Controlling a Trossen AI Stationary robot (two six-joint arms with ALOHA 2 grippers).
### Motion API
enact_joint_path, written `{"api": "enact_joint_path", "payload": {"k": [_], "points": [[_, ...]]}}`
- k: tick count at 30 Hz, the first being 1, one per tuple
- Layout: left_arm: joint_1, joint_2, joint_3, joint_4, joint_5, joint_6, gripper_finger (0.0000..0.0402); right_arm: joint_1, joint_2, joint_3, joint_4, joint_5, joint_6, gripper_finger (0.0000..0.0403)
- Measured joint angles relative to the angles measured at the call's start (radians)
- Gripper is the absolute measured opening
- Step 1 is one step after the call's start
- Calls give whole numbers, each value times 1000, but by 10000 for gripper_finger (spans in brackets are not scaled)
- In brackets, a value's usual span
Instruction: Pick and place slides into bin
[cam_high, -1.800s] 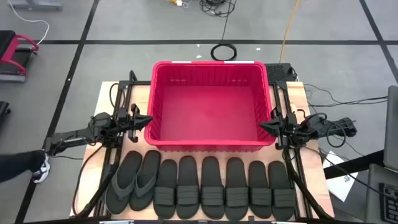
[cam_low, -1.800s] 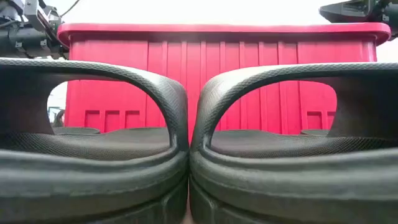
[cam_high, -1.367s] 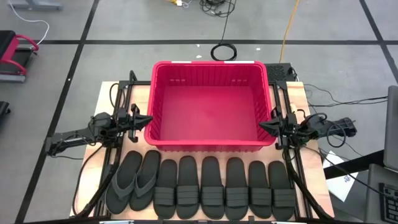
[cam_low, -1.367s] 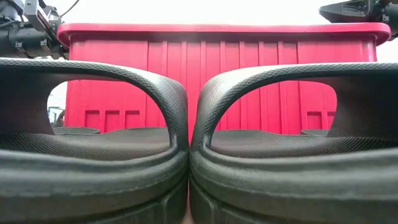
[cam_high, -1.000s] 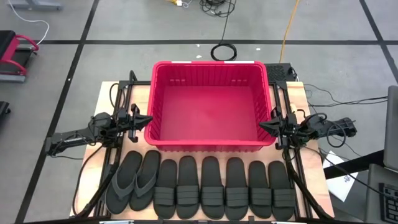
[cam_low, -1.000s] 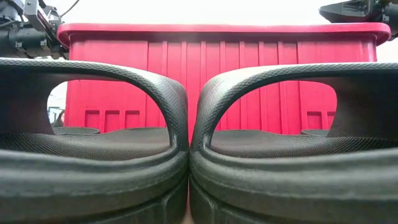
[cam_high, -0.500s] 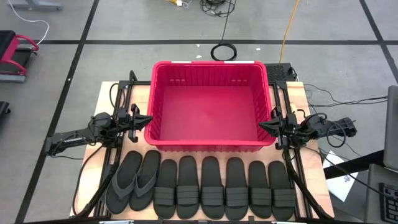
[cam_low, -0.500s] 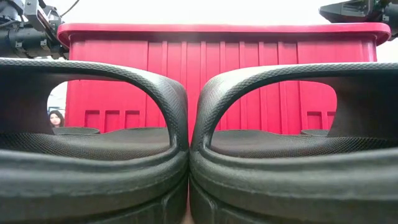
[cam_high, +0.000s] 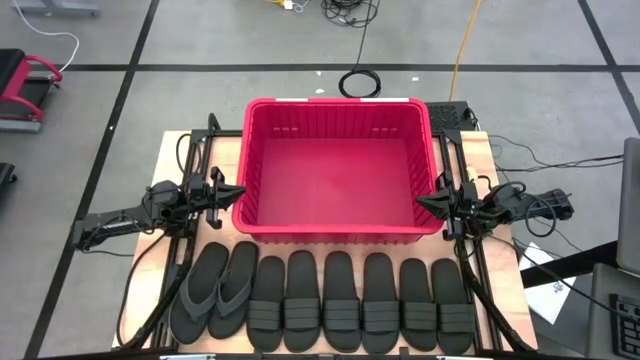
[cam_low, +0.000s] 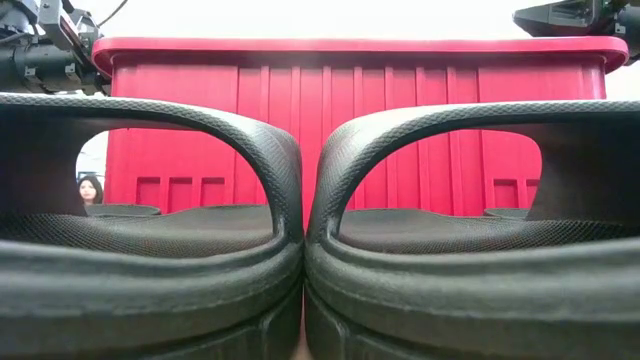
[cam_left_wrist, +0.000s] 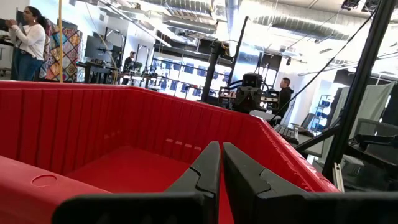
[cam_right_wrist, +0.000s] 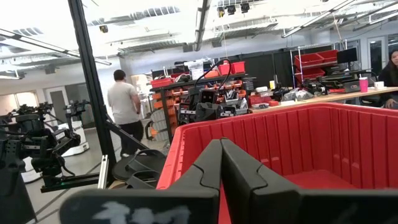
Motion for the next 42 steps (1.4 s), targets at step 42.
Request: {"api": "enact_joint_path", "payload": {"k": [42], "points": [[0,0,0,2,0,0,24,0,3,0,88,0,30,0]]}}
